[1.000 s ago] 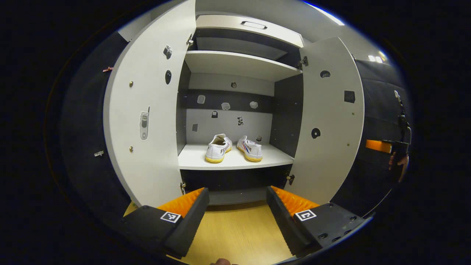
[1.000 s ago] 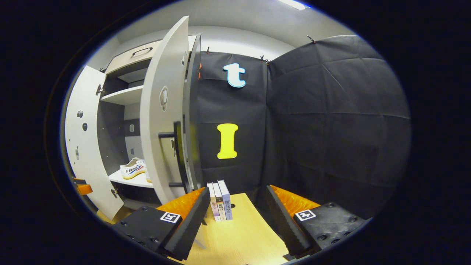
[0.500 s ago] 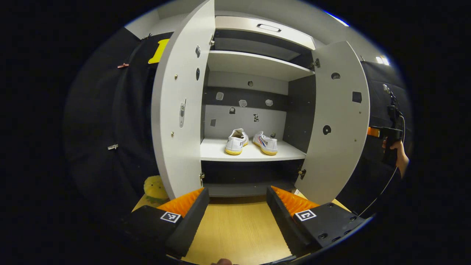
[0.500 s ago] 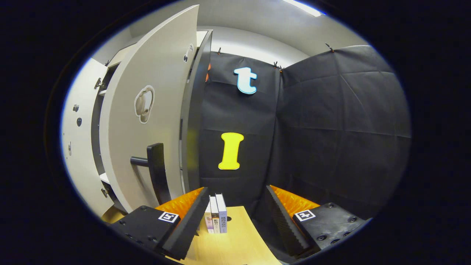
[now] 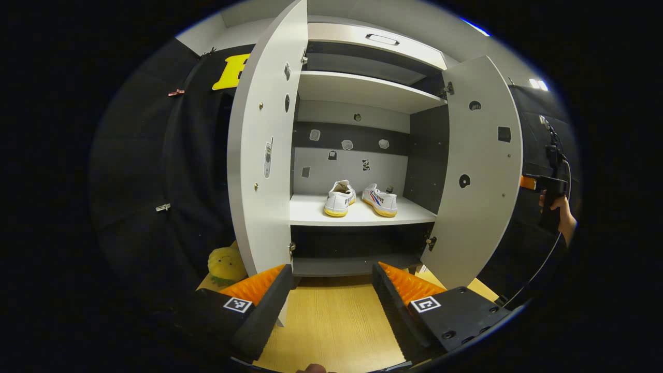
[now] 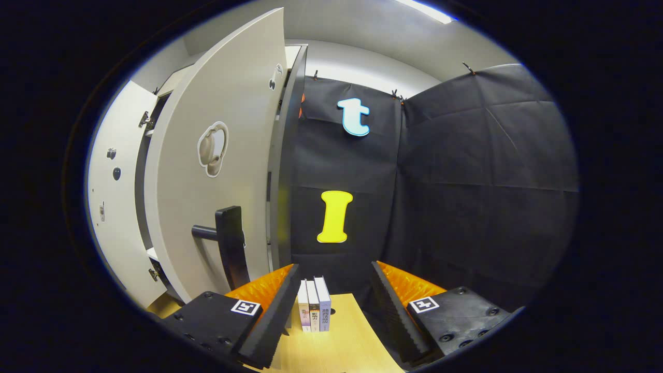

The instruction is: Grab one shoe with the right hand and put it into the shoe cabinet, grab the other shoe with the left hand and put it into the shoe cabinet; then close the right door with the right hand and the left door with the left hand.

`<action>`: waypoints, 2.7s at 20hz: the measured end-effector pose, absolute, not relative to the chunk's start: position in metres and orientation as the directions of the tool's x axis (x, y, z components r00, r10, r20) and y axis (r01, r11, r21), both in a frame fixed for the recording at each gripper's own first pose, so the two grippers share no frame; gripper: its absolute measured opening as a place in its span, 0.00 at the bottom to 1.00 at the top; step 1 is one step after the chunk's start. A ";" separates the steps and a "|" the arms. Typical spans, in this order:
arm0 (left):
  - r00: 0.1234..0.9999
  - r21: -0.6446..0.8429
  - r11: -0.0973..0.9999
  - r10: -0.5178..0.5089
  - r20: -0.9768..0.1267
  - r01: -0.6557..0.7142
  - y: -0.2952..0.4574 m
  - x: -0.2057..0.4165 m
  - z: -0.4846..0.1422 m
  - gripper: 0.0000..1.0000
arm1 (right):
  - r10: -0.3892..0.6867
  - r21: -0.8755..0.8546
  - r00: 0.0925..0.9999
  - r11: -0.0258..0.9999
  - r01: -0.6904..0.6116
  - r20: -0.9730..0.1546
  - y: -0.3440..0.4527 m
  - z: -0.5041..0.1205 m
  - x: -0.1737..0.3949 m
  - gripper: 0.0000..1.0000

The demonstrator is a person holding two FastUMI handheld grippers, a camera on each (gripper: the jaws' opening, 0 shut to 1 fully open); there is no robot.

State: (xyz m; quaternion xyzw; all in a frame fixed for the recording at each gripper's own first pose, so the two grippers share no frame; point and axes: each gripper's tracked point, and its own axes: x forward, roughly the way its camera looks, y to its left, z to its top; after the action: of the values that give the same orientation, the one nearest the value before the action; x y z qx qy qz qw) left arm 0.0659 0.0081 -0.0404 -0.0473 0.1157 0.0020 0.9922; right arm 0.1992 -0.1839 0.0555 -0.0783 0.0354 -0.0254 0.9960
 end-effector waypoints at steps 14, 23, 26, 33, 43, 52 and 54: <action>0.966 -0.107 0.989 0.073 -0.250 -0.103 0.077 0.036 -0.051 0.95 | -0.022 -0.069 0.996 0.998 0.016 -0.084 -0.104 0.038 0.171 0.89; 0.957 -0.107 0.979 0.142 -0.253 -0.173 0.135 0.003 -0.051 0.95 | 0.095 -0.049 0.987 0.994 -0.102 -0.127 -0.012 0.014 0.160 0.94; 0.953 -0.106 0.974 0.166 -0.253 -0.198 0.151 -0.003 -0.050 0.95 | 0.098 -0.049 0.987 0.993 -0.105 -0.129 0.009 0.009 0.152 0.98; 0.947 -0.051 0.964 0.245 -0.209 -0.261 0.220 0.021 -0.018 0.95 | 0.083 -0.026 0.980 0.996 -0.089 -0.182 0.033 -0.023 0.104 0.98; 0.980 -0.045 0.982 0.182 -0.086 -0.186 0.243 0.110 0.065 0.95 | 0.023 0.014 0.940 1.000 -0.019 -0.340 0.021 -0.090 0.030 0.97; 0.980 -0.005 0.985 0.172 -0.100 -0.173 0.217 0.122 0.074 0.90 | 0.051 0.068 0.928 0.997 -0.027 -0.369 0.010 -0.107 0.047 0.99; 0.977 -0.023 0.981 0.187 -0.104 -0.190 0.211 0.121 0.074 0.90 | 0.069 0.062 0.930 0.997 -0.049 -0.362 0.010 -0.106 0.056 0.99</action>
State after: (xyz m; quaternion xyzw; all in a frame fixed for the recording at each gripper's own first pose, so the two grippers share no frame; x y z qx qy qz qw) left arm 0.1210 0.2106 0.0735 -0.0166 0.0509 0.0948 0.9941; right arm 0.0557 0.0104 -0.1060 0.0260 0.1853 0.0300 0.9819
